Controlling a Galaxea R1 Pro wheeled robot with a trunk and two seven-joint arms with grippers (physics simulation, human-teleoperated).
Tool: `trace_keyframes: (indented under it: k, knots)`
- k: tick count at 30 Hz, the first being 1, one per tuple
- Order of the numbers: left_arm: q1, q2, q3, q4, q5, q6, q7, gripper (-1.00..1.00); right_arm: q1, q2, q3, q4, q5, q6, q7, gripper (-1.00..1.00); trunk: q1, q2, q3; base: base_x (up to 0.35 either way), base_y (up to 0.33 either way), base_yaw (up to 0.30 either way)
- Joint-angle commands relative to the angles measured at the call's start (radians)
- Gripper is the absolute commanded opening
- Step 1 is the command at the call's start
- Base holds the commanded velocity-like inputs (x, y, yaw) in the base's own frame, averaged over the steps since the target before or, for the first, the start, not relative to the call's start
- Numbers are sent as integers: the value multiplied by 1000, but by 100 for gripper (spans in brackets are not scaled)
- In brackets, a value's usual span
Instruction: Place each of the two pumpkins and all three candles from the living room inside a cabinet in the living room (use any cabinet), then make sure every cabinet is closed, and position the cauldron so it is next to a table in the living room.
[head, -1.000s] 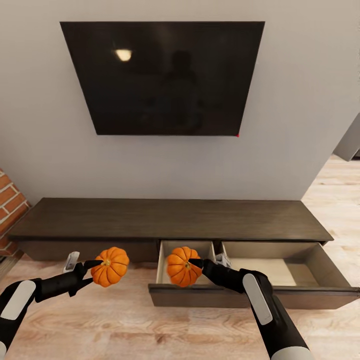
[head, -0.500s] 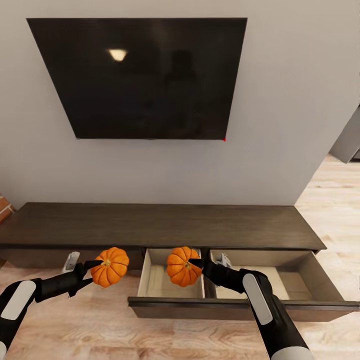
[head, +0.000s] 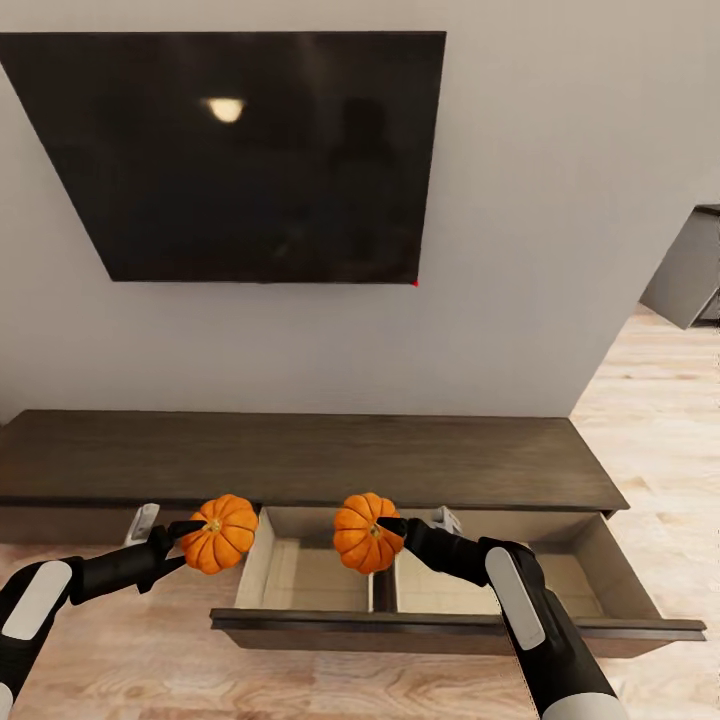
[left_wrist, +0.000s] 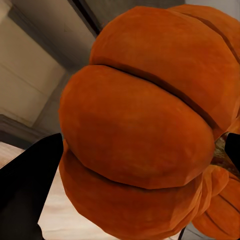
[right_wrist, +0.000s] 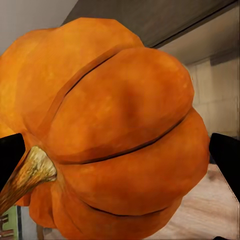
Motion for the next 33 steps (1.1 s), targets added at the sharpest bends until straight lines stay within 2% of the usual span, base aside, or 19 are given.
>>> trace_keyframes:
  k: [1, 33]
  knots:
    - [0, 0, 0, 0, 14, 3, 0, -100, 0, 0, 0, 0, -13, 1, 1, -100, 0, 0, 0, 4, -311, 0]
    - [0, -4, -1, 0, 12, 0, 3, -100, 0, 0, -1, 1, -13, 0, -2, -100, 0, 0, 0, 0, -313, 0]
